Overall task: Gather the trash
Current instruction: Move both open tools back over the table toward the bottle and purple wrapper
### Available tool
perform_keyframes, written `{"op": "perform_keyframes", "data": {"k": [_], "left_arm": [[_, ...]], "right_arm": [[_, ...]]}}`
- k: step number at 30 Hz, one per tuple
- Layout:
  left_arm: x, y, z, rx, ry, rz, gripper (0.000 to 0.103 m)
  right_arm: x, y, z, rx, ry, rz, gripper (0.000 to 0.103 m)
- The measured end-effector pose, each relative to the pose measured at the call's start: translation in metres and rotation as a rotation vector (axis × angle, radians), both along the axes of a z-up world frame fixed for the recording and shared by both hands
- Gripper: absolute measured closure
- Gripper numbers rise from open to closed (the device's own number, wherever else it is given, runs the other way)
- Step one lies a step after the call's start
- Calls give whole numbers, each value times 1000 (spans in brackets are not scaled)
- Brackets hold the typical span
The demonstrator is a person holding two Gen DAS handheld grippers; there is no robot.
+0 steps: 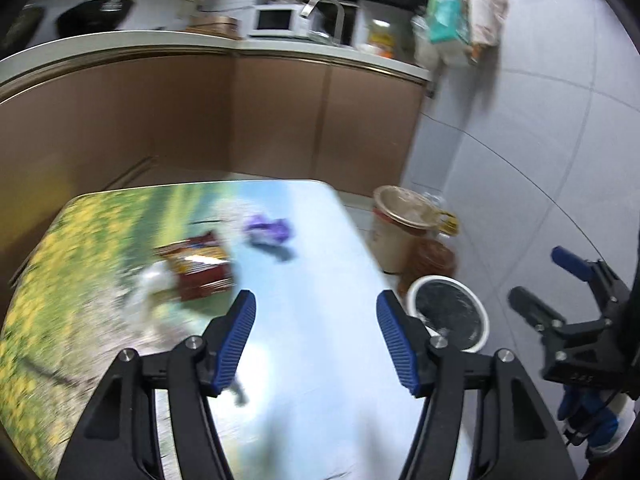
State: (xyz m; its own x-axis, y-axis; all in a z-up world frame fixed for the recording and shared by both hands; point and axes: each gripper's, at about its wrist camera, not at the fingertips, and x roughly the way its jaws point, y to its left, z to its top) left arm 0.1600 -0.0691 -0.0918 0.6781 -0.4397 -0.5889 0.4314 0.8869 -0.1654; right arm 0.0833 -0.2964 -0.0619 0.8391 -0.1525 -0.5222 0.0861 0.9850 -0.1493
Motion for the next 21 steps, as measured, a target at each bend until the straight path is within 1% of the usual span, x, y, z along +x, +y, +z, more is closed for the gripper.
{"op": "perform_keyframes", "data": {"k": [2, 5, 7, 10, 12, 16, 19, 21], "left_arm": [[-7, 24, 1, 10, -20, 43, 42], [-16, 52, -3, 25, -43, 99, 42], [-17, 69, -7, 28, -35, 129, 42], [-16, 89, -14, 13, -7, 156, 42], [-11, 99, -21, 10, 15, 164, 42], [-2, 107, -33, 8, 54, 157, 42], [10, 102, -41, 12, 81, 144, 42], [18, 100, -46, 0, 109, 125, 42]], "right_arm": [[-3, 14, 4, -5, -11, 28, 0], [-2, 32, 3, 0, -5, 69, 0], [-3, 43, 2, 5, -2, 98, 0], [2, 51, 0, 39, 6, 148, 0], [8, 56, -4, 67, 30, 174, 0], [25, 70, -17, 109, 107, 220, 0], [38, 77, -24, 132, 143, 249, 0], [49, 79, -27, 143, 157, 260, 0]]}}
